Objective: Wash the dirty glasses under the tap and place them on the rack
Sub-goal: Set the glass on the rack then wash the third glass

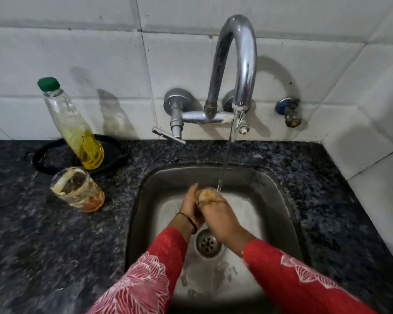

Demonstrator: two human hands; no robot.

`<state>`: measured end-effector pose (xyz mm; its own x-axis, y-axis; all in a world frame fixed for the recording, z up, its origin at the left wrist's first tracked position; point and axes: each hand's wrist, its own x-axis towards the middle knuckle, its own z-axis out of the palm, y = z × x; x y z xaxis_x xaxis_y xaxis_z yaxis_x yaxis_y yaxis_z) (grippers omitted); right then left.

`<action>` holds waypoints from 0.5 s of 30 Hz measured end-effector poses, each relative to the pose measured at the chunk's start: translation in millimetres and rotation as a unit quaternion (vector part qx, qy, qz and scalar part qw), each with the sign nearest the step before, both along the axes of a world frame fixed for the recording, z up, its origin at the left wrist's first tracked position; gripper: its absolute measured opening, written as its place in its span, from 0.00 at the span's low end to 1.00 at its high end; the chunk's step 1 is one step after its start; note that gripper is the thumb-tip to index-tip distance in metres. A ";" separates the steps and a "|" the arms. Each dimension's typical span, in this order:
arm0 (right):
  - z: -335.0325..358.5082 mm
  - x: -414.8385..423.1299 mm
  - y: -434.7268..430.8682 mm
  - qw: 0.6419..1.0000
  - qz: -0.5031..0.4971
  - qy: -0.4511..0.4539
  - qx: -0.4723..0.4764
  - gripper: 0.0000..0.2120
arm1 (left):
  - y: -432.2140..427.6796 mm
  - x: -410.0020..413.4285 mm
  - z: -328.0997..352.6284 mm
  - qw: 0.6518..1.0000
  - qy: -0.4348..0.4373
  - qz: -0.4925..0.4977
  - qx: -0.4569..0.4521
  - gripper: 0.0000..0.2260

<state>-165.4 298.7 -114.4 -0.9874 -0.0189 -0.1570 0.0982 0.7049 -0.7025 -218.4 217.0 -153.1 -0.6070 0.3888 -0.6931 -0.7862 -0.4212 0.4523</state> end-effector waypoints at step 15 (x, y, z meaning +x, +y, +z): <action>2.9 11.0 4.7 0.980 -0.077 -0.049 -0.180 0.09 | -3.8 1.6 18.4 0.998 -0.006 -0.056 -0.031 0.26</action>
<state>-154.4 303.4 -111.5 -0.9636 0.0569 -0.2614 0.2627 0.3858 -0.8844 -216.9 213.3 -134.7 -0.5536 0.4098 -0.7250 -0.8323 -0.3029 0.4643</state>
